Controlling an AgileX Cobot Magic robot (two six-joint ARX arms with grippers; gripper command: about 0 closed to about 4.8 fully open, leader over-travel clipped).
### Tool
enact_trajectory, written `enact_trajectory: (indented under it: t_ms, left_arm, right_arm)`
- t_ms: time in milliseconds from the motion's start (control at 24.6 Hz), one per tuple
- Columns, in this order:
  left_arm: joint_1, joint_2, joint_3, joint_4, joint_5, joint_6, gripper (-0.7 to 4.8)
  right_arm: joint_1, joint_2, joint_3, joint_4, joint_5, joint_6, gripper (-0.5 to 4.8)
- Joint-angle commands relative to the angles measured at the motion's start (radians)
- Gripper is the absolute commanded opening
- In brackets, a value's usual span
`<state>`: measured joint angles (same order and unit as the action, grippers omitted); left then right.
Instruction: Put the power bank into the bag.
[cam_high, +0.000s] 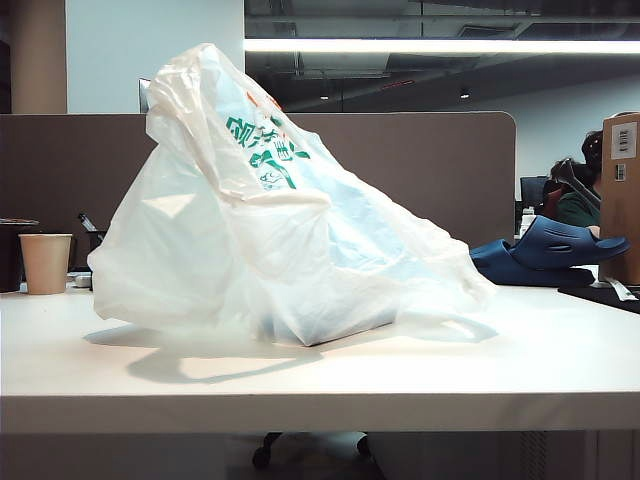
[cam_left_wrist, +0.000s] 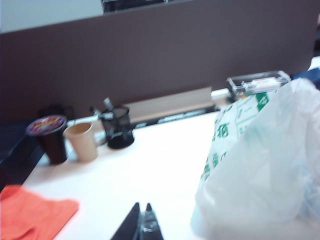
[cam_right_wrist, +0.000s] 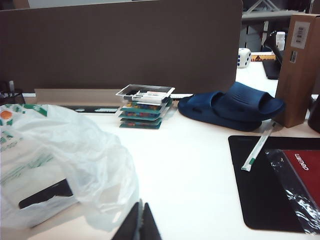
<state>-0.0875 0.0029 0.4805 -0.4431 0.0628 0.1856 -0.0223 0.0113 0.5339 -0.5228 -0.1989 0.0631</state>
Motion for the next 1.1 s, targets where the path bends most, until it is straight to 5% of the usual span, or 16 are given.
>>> enact_trajectory:
  t_ms: [41,285,407,1099]
  left_arm:
    - [0.002,0.000,-0.087,0.151,0.031,-0.003,-0.06]
    - [0.002,0.000,-0.155,0.251,0.020,-0.018,-0.06]
    - [0.002,0.000,-0.189,0.291,-0.037,-0.110,-0.06]
    - [0.001,0.000,-0.404,0.560,-0.006,-0.107,-0.06]
  right_arm:
    - [0.000,-0.011,-0.074,0.095,-0.002,0.008,-0.05]
    - [0.001,-0.012,-0.185,0.201,0.040,0.008,-0.05]
    - [0.003,-0.012,-0.278,0.276,0.040,0.016,-0.05]
    - [0.003,-0.012,-0.505,0.523,0.040,0.014,-0.05]
